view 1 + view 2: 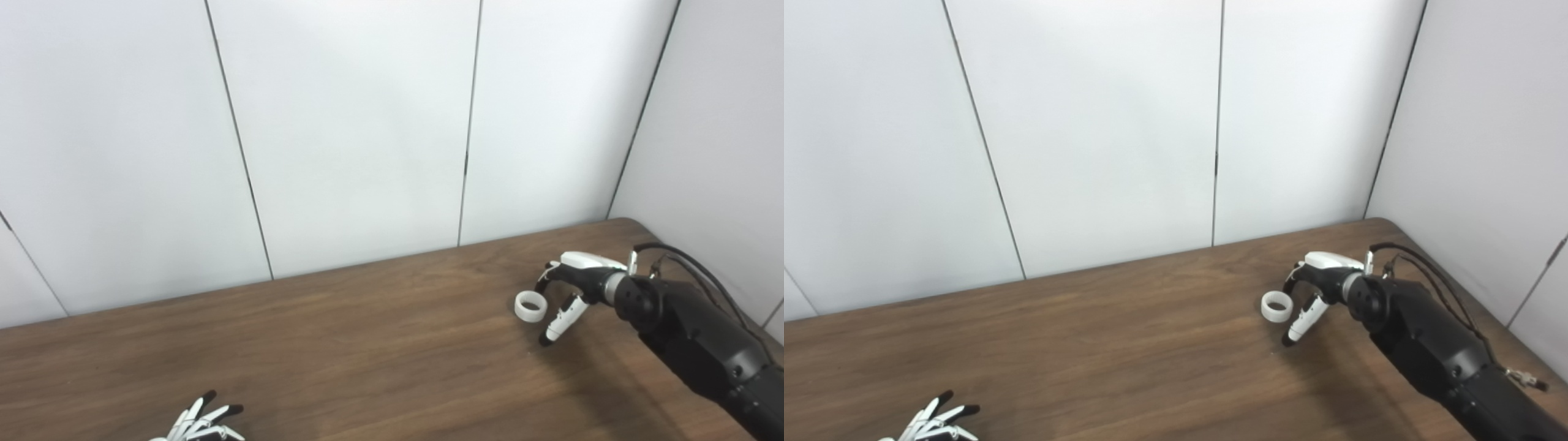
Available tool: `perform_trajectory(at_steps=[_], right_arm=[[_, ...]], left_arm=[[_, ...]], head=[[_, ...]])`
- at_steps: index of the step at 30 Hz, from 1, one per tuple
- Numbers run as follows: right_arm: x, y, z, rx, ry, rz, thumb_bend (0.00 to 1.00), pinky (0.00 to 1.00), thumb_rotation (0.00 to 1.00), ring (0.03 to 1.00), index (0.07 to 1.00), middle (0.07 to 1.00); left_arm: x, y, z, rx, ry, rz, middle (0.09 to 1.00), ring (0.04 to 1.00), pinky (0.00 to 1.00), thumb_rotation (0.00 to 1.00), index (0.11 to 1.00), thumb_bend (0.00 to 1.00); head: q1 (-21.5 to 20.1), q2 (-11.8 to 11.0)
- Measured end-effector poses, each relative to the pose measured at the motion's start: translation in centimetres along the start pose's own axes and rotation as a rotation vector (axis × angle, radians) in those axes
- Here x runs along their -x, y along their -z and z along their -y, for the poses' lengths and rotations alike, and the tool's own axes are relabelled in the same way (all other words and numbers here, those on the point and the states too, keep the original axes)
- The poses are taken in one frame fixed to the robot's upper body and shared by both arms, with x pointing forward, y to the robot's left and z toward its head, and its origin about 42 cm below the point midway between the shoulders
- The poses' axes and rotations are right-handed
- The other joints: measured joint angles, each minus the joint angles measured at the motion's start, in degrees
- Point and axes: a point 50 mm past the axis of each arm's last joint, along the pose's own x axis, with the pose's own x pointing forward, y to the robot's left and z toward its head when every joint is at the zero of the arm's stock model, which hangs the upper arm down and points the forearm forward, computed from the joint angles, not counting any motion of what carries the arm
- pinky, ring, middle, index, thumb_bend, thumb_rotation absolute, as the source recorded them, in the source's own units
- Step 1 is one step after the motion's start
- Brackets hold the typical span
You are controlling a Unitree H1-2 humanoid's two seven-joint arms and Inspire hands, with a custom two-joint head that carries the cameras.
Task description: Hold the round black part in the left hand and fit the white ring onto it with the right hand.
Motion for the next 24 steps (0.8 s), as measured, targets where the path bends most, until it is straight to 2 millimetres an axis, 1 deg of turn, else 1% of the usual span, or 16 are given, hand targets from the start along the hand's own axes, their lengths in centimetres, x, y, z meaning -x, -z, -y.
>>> perform_trajectory(at_steps=[4, 8, 10, 12, 15, 19, 21, 24], right_arm=[[0.2, 0.2, -0.3, -0.017, 0.004, 0.004, 1.0, 1.0, 0.29, 1.0, 1.0, 1.0], [0.3, 0.3, -0.5, -0.026, 0.019, 0.006, 1.0, 1.0, 0.32, 1.0, 1.0, 0.999], [0.3, 0.1, -0.6, -0.029, 0.035, 0.013, 1.0, 1.0, 0.36, 1.0, 1.0, 0.997], [0.2, 0.0, -0.8, -0.023, 0.054, 0.018, 1.0, 1.0, 0.46, 1.0, 1.0, 0.992], [0.3, 0.1, -0.9, -0.018, 0.083, 0.02, 1.0, 1.0, 0.56, 1.0, 1.0, 0.999], [0.6, 0.4, 0.0, -0.03, 0.16, 0.026, 1.0, 1.0, 0.67, 1.0, 1.0, 1.0], [0.9, 0.4, 0.6, -0.034, 0.205, 0.028, 1.0, 1.0, 0.7, 1.0, 1.0, 1.0], [1.0, 0.3, 1.2, -0.016, 0.235, 0.016, 1.0, 0.99, 0.71, 1.0, 1.0, 1.0]], left_arm=[[0.0, 0.0, 0.0, 0.0, 0.0, 0.0, 0.851, 0.999, 1.0, 0.04, 0.48, 0.52], [0.0, 0.0, 0.0, -0.001, -0.001, 0.0, 0.85, 0.997, 1.0, 0.04, 0.48, 0.52], [0.0, 0.0, 0.0, -0.002, -0.001, 0.0, 0.85, 0.997, 1.0, 0.04, 0.48, 0.52], [0.0, 0.0, 0.0, -0.002, -0.003, 0.001, 0.851, 0.997, 1.0, 0.04, 0.48, 0.52], [-0.1, 0.0, 0.0, -0.002, -0.003, 0.002, 0.854, 1.0, 1.0, 0.04, 0.48, 0.52], [-0.1, 0.0, 0.0, -0.002, -0.002, 0.002, 0.856, 1.0, 1.0, 0.04, 0.48, 0.52], [-0.1, 0.0, 0.0, -0.002, -0.002, 0.001, 0.855, 1.0, 1.0, 0.04, 0.48, 0.52], [-0.3, 0.1, 0.0, -0.002, -0.002, 0.001, 0.853, 0.999, 1.0, 0.04, 0.48, 0.52]], head=[[0.0, 0.0], [0.0, 0.0], [0.0, -0.35], [0.0, -0.35], [0.0, -0.35], [-0.09, -0.44], [-0.09, -0.44], [0.0, -0.62]])
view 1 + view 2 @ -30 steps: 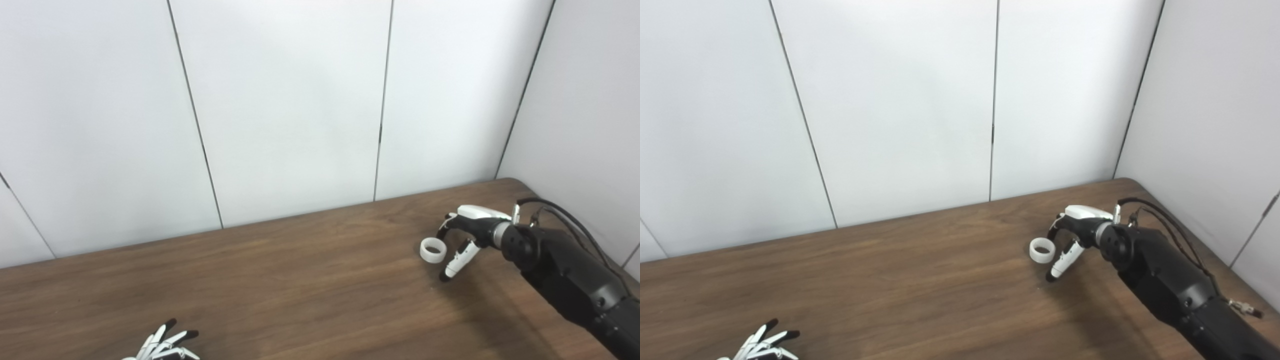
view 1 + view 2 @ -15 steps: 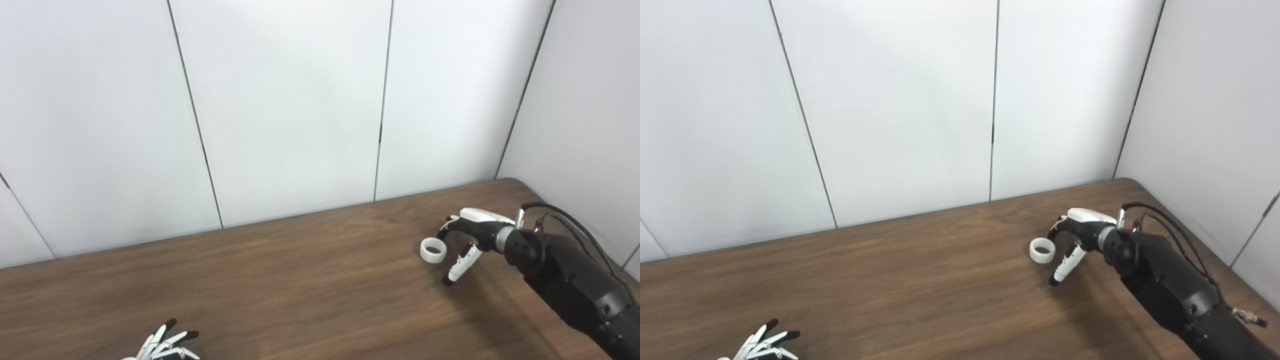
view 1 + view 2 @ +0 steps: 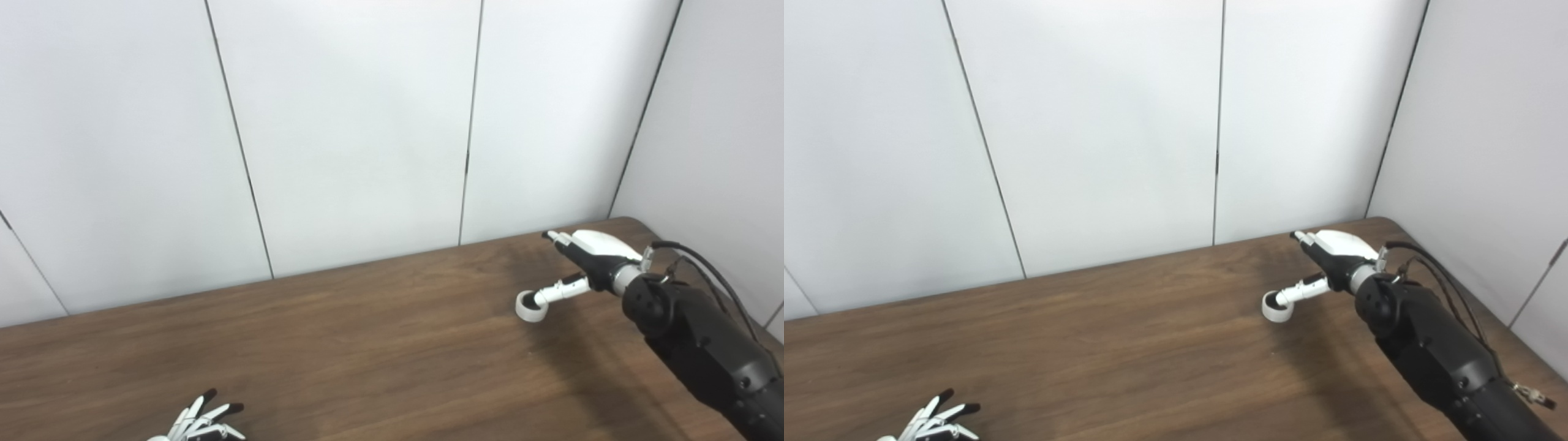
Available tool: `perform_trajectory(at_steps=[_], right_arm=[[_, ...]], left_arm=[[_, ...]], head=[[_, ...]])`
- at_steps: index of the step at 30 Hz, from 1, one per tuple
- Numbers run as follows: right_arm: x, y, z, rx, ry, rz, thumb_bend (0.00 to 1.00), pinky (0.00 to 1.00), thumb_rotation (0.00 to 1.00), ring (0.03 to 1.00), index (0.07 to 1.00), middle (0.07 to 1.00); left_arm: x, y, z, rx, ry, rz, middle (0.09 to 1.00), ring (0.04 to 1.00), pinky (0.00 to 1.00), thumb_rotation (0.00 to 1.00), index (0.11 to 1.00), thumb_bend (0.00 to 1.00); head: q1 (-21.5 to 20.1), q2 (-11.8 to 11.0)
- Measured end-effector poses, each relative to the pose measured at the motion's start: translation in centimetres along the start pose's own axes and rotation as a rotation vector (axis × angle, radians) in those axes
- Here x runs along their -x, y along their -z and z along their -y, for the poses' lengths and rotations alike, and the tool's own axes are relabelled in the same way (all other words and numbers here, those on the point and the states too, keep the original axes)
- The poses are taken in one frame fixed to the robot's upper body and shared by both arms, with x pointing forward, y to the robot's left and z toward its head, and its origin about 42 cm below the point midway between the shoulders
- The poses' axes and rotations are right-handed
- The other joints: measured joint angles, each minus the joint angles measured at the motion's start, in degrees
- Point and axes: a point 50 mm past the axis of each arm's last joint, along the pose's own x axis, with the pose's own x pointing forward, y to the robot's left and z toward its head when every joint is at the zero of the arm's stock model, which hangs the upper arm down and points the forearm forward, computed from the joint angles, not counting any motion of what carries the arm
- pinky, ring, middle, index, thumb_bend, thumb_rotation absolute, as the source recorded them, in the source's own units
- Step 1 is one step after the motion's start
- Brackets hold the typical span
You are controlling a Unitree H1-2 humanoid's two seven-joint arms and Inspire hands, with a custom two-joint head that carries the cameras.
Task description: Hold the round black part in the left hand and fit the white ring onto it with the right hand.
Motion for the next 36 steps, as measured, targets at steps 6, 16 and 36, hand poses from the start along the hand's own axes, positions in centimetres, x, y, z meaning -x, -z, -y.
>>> perform_trajectory(at_steps=[6, 16, 36], right_arm=[[-0.2, 0.0, 0.8, 0.01, 0.022, -0.003, 1.0, 1.0, 0.69, 1.0, 1.0, 1.0], [-0.1, -0.1, 3.5, 0.022, 0.061, 0.022, 1.0, 0.97, 0.61, 1.0, 1.0, 1.0], [-0.1, -2.9, -2.3, 0.197, -0.289, 0.122, 1.0, 1.0, 0.4, 1.0, 1.0, 1.0]], left_arm=[[-0.3, 0.1, -0.1, -0.001, -0.013, 0.0, 0.855, 0.998, 1.0, 0.04, 0.48, 0.52], [-0.4, 0.1, 0.0, -0.001, -0.015, 0.003, 0.855, 0.999, 1.0, 0.04, 0.48, 0.52], [-0.4, 0.0, -0.1, -0.003, -0.016, 0.006, 0.852, 0.999, 1.0, 0.04, 0.48, 0.52]], head=[[0.09, -0.09], [0.17, -0.26], [0.18, 0.09]])
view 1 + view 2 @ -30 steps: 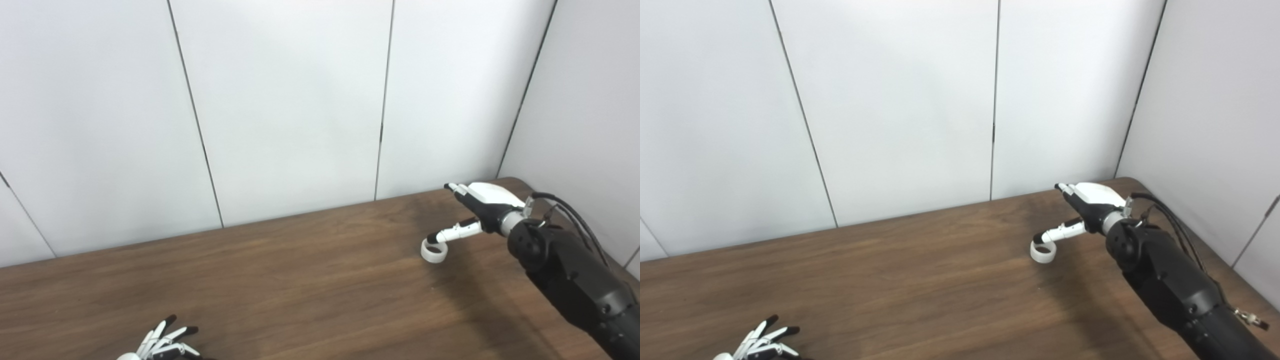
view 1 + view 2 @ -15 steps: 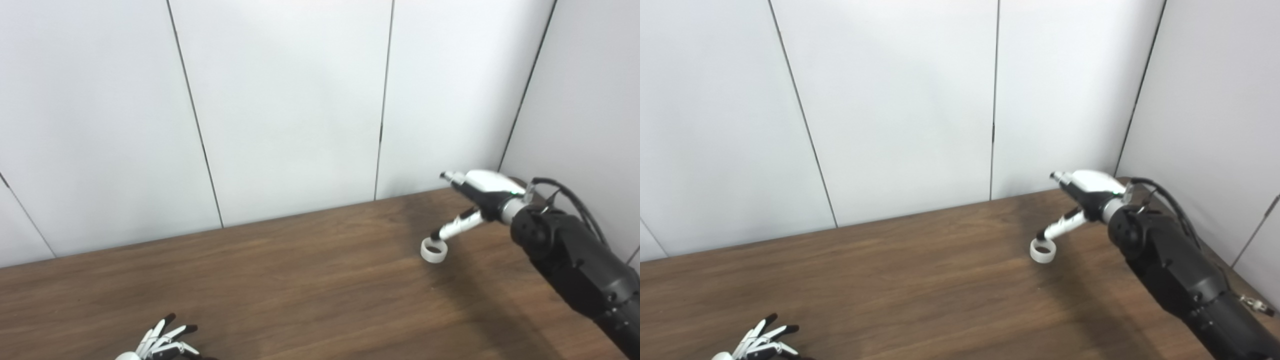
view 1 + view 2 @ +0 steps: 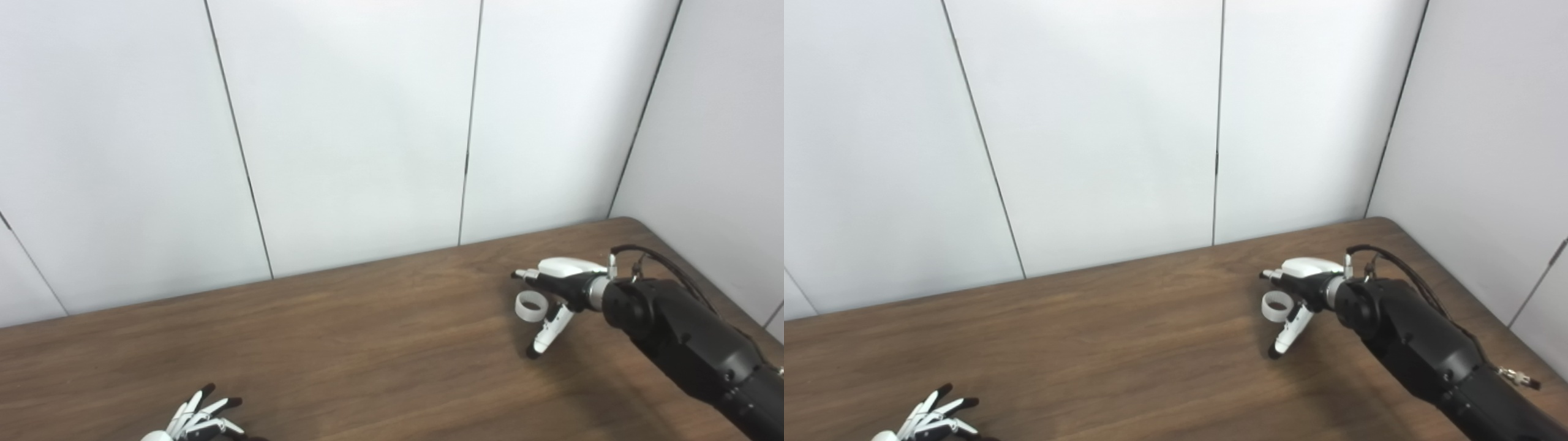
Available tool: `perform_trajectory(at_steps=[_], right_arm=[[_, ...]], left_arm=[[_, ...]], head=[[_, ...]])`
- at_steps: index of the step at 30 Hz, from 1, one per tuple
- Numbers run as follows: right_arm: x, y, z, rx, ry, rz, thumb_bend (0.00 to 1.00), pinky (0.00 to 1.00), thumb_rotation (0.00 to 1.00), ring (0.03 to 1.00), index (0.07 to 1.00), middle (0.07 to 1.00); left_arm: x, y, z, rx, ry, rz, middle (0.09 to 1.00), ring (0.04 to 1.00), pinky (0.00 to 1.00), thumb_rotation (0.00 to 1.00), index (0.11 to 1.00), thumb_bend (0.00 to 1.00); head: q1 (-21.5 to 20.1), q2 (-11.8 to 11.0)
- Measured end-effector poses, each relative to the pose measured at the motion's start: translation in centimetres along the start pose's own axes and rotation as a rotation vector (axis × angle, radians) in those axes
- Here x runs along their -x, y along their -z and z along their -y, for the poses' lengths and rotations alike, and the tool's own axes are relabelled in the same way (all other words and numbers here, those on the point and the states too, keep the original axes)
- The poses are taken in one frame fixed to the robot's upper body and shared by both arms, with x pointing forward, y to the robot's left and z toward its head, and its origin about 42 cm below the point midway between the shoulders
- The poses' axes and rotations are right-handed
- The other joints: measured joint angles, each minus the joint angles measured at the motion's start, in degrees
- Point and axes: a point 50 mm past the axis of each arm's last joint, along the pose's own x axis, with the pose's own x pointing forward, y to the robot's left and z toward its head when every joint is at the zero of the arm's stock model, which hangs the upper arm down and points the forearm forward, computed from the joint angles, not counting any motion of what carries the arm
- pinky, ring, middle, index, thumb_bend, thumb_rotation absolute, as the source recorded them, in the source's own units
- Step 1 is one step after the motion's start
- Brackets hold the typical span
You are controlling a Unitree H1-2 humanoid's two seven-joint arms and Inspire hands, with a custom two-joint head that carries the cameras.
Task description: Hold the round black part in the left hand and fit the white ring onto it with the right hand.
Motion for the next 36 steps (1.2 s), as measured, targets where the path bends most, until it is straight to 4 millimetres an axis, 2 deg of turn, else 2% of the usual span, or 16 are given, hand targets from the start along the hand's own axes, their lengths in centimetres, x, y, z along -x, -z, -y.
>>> perform_trajectory(at_steps=[5, 10, 14, 19, 36], right_arm=[[0.0, -0.4, 0.0, 0.038, 0.01, -0.007, 1.0, 1.0, 0.36, 1.0, 1.0, 1.0], [0.1, -0.6, 0.1, 0.053, 0.018, -0.003, 1.0, 1.0, 0.37, 1.0, 0.998, 1.0], [0.1, -0.8, 0.2, 0.073, 0.026, 0.007, 1.0, 1.0, 0.32, 1.0, 0.945, 1.0], [-0.3, -0.6, 0.2, 0.105, 0.068, 0.0, 1.0, 1.0, 0.36, 1.0, 0.893, 1.0], [-1.0, 0.4, 0.5, 0.123, 0.098, -0.024, 1.0, 1.0, 0.35, 1.0, 0.866, 1.0]], left_arm=[[0.0, 0.0, 0.0, -0.001, 0.0, 0.0, 0.851, 0.999, 1.0, 0.04, 0.48, 0.52], [0.0, 0.0, 0.0, -0.001, 0.0, 0.0, 0.852, 0.997, 1.0, 0.04, 0.48, 0.52], [0.0, 0.0, 0.0, -0.001, 0.0, 0.0, 0.852, 0.996, 1.0, 0.04, 0.48, 0.52], [0.0, -0.1, 0.0, -0.001, 0.0, 0.002, 0.851, 0.995, 1.0, 0.04, 0.48, 0.52], [0.0, -0.1, 0.0, 0.001, -0.001, 0.002, 0.856, 1.0, 1.0, 0.04, 0.48, 0.52]], head=[[0.0, 0.09], [0.0, 0.09], [0.0, 0.09], [-0.09, 0.09], [0.0, 0.44]])
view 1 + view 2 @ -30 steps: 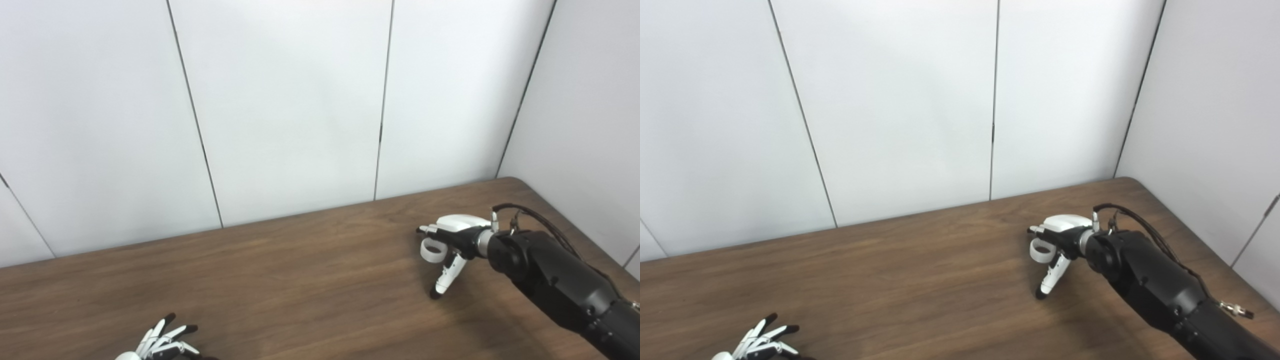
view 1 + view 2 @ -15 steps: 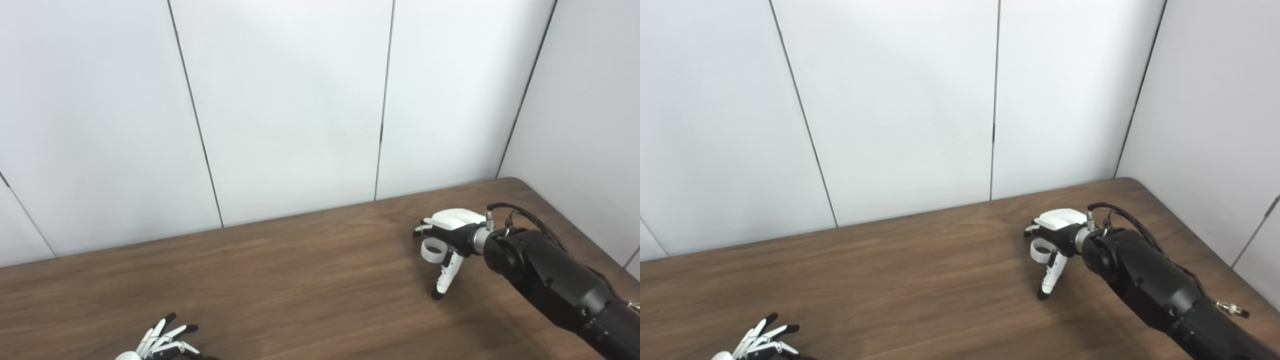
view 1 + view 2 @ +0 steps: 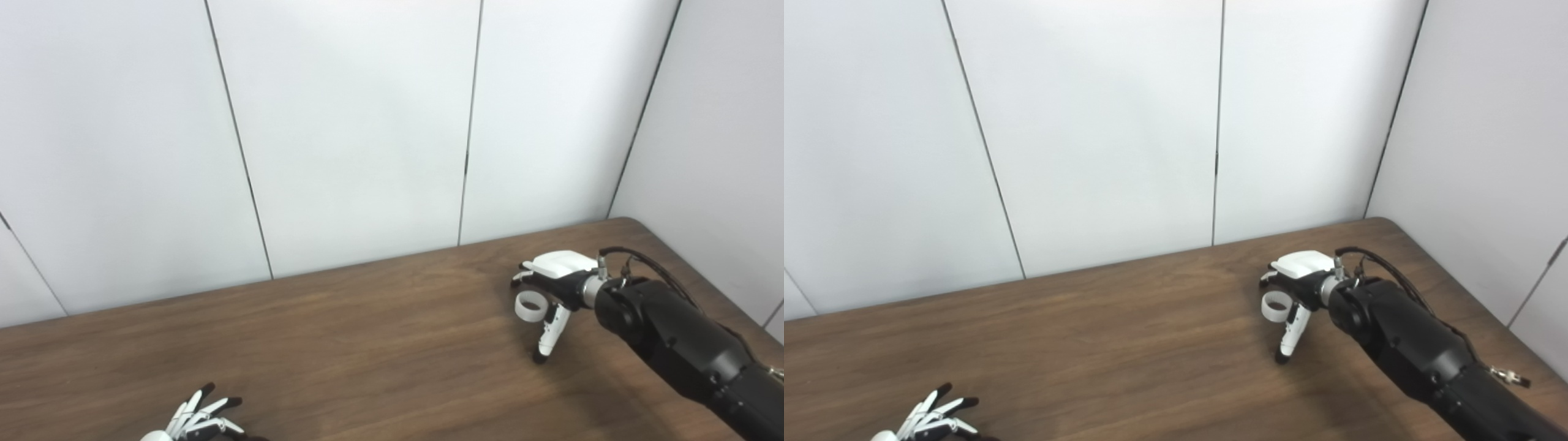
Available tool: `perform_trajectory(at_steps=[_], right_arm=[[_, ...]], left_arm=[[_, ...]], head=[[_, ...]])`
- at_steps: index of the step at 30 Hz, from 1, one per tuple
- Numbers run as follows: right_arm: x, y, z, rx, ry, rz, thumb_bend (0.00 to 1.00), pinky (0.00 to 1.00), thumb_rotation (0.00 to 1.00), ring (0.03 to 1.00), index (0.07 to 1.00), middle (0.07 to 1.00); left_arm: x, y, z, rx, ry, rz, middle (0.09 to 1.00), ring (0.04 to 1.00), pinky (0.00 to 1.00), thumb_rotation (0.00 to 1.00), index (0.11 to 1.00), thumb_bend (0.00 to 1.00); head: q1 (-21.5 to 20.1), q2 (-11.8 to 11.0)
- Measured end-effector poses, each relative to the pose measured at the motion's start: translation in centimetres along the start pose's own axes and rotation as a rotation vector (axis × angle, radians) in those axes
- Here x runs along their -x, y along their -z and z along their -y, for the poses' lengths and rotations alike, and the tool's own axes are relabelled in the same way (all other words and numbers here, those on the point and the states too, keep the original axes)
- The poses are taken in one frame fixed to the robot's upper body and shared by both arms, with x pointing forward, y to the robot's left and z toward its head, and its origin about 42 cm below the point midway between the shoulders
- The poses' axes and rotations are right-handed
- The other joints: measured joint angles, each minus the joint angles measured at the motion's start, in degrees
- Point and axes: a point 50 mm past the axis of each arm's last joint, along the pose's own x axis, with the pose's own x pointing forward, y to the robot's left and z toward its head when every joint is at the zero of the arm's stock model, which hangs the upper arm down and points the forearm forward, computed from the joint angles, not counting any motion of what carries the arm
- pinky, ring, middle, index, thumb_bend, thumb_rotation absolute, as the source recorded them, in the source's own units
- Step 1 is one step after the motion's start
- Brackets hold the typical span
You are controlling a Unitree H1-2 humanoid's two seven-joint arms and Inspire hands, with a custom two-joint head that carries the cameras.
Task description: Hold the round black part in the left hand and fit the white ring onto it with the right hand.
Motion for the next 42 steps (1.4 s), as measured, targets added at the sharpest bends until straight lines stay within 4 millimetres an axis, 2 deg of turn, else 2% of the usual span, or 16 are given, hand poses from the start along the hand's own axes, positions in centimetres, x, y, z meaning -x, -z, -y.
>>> perform_trajectory(at_steps=[8, 16, 26, 33, 42], right_arm=[[-0.2, 0.2, 0.2, -0.003, -0.001, -0.009, 1.0, 1.0, 0.33, 1.0, 0.853, 1.0], [-1.3, 0.6, 0.6, -0.023, 0.004, -0.033, 1.0, 1.0, 0.32, 1.0, 0.822, 1.0], [-1.6, 0.8, 0.8, -0.027, 0.019, -0.043, 0.99, 1.0, 0.32, 1.0, 0.753, 1.0], [-1.7, 1.1, 0.9, -0.032, 0.047, -0.044, 0.97, 1.0, 0.27, 1.0, 0.698, 1.0], [-1.6, 1.2, 0.7, -0.032, 0.076, -0.036, 0.96, 1.0, 0.26, 1.0, 0.682, 1.0]], left_arm=[[0.1, -0.1, 0.0, 0.0, -0.001, 0.003, 0.856, 1.0, 1.0, 0.04, 0.48, 0.52], [0.5, -0.5, 0.1, 0.003, 0.0, 0.01, 0.853, 0.998, 1.0, 0.04, 0.48, 0.52], [0.5, -0.6, 0.1, 0.004, 0.002, 0.009, 0.852, 0.996, 1.0, 0.04, 0.48, 0.52], [0.5, -0.6, 0.1, 0.005, 0.002, 0.009, 0.852, 0.999, 1.0, 0.04, 0.48, 0.52], [0.5, -0.6, 0.2, 0.005, 0.002, 0.009, 0.852, 0.999, 1.0, 0.04, 0.48, 0.52]], head=[[0.17, 0.44], [0.35, 0.44], [0.44, 0.44], [0.53, 0.44], [0.7, 0.44]])
